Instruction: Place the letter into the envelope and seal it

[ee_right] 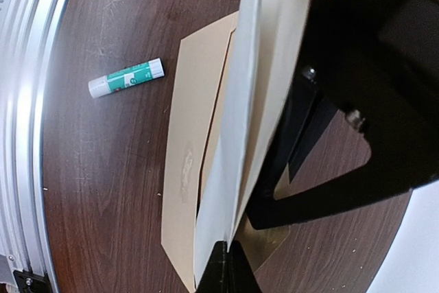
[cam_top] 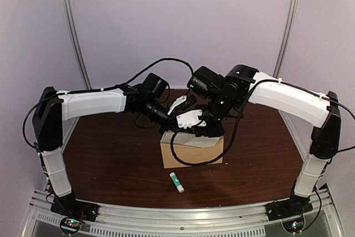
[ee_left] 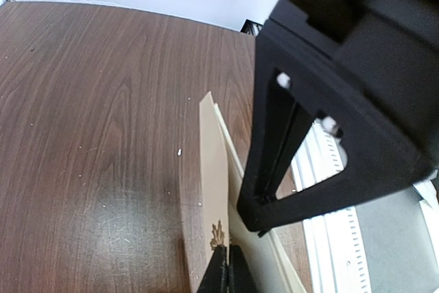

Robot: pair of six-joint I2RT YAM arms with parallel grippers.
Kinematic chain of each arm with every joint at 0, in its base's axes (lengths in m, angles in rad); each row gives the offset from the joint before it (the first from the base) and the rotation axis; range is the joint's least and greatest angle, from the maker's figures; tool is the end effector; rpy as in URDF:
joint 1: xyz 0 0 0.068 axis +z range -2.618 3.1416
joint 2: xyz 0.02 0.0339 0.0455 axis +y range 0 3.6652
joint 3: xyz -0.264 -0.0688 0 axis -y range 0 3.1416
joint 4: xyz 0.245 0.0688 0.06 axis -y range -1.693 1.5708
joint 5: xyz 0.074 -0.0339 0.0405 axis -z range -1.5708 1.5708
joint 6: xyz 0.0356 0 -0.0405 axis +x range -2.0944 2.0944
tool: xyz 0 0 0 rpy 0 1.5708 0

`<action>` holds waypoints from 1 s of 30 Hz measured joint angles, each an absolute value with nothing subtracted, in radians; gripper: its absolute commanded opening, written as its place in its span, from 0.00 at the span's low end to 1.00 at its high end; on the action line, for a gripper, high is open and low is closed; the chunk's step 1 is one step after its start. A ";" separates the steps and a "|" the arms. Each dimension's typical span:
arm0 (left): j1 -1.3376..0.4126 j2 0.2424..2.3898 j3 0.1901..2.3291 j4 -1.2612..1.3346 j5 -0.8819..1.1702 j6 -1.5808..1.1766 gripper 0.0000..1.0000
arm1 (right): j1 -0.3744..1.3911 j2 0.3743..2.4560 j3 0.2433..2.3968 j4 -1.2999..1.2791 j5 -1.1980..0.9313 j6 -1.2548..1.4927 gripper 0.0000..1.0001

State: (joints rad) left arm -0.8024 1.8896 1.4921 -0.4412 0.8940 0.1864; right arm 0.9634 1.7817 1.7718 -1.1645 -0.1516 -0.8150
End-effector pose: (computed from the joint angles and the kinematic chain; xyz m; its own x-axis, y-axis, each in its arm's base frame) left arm 0.2693 -0.3186 0.2531 -0.3574 0.5368 -0.7643 0.8942 -0.0396 -0.4459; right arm 0.2028 0.3011 0.3285 0.2538 -0.8953 -0.3662 -0.9627 -0.1971 -0.1854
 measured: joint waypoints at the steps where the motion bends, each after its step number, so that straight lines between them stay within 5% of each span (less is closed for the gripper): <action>1: -0.802 1.890 1.492 -0.441 0.894 0.186 0.00 | 0.963 1.792 1.785 -1.178 -0.147 -0.817 0.00; 30: -0.802 1.899 1.492 -0.442 0.877 0.154 0.00 | 1.022 1.892 1.689 -1.140 -0.012 -0.822 0.01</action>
